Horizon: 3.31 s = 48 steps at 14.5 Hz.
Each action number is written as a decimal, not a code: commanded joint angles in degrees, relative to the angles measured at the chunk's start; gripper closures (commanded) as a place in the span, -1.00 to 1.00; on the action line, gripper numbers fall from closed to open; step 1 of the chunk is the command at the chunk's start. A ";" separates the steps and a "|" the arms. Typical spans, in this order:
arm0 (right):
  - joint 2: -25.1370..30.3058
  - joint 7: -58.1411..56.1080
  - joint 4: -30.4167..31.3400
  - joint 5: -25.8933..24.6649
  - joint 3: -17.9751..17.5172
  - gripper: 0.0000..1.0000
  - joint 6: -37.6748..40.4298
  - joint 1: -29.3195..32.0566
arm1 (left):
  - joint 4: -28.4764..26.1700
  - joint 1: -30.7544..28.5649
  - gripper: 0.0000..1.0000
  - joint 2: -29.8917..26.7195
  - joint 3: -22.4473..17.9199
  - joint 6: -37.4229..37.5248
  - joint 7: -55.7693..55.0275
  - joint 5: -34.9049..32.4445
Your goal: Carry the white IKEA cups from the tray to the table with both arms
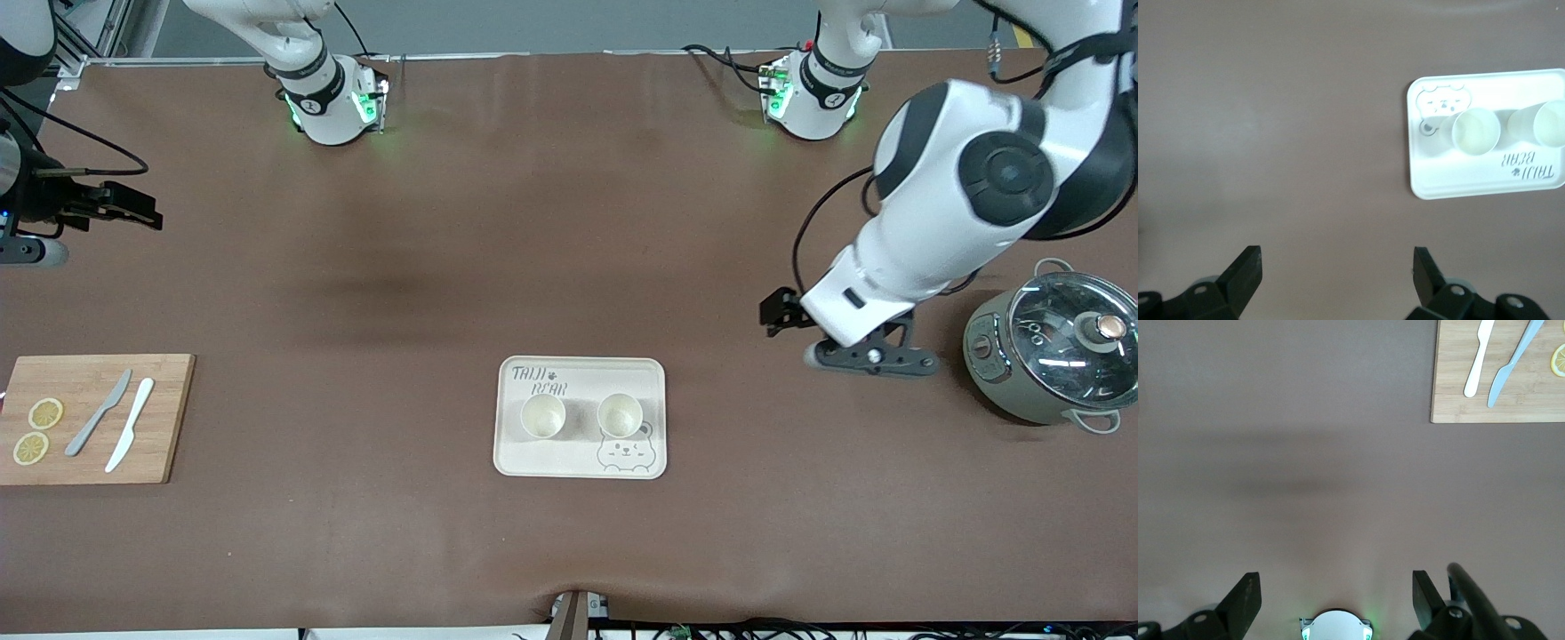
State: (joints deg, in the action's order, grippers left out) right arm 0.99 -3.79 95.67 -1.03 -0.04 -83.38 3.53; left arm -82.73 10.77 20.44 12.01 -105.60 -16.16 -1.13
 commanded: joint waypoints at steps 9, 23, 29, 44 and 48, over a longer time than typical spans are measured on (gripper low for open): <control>1.12 0.18 1.45 1.29 -0.66 -1.00 -0.73 1.04 | 3.00 8.64 -1.00 16.46 -0.66 -20.51 -7.22 -3.16; 1.12 0.18 1.45 1.29 -0.66 -1.00 -0.64 1.04 | 8.29 16.56 -1.00 27.63 -6.82 -30.36 -9.33 -5.63; 0.77 0.27 0.40 1.38 -0.75 -1.00 -1.34 0.51 | 8.02 16.39 -1.00 30.10 -6.82 -34.14 -9.16 -5.90; -16.10 40.41 -10.50 8.76 -1.01 -1.00 -16.53 -19.52 | 7.85 17.00 1.00 31.42 -7.26 -37.93 -15.57 -2.37; -21.62 48.41 -12.51 8.41 -0.92 -1.00 -23.04 -25.05 | 7.76 16.91 1.00 30.89 -7.26 -37.84 -15.92 -4.40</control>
State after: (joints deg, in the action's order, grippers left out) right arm -16.86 40.62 86.94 6.68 -1.59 -105.05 -19.19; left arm -75.75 27.24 51.39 5.17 -143.61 -31.14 -4.25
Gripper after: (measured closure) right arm 0.000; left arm 0.965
